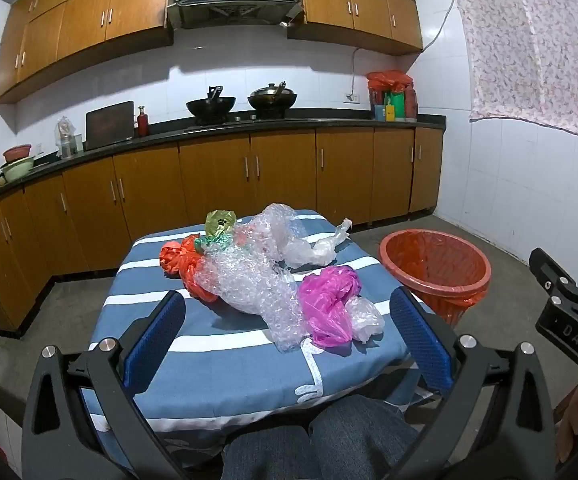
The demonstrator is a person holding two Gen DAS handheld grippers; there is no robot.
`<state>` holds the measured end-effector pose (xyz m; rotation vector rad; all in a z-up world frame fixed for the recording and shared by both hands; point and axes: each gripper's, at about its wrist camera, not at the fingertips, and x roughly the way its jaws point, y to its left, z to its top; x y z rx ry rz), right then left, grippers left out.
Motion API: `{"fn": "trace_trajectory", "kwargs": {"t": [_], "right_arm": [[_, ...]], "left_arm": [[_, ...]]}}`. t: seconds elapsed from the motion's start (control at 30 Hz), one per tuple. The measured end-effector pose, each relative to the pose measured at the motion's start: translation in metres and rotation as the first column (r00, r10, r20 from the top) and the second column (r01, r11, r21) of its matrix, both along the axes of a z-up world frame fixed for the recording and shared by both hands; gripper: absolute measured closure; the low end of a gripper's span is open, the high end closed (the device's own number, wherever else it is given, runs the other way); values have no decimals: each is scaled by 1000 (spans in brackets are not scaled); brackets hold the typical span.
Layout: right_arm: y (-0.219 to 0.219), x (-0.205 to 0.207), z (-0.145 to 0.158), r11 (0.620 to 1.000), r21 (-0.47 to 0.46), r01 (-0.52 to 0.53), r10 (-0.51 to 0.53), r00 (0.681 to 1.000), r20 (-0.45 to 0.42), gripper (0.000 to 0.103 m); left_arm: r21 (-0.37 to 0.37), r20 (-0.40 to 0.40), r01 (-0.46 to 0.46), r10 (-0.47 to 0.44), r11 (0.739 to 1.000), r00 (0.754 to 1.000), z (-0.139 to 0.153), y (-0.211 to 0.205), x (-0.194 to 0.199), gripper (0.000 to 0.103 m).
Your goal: Collect trash
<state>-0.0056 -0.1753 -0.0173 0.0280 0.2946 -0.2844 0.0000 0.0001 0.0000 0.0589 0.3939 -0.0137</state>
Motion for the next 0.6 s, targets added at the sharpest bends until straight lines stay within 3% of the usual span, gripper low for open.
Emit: {"fn": "trace_trajectory", "kwargs": {"t": [0.6], "right_arm": [[0,1,-1,1000,0,0,0,1000,-4,4]], "left_arm": [[-1,-1,1,-1,1000,1000,0,0,0,2]]}}
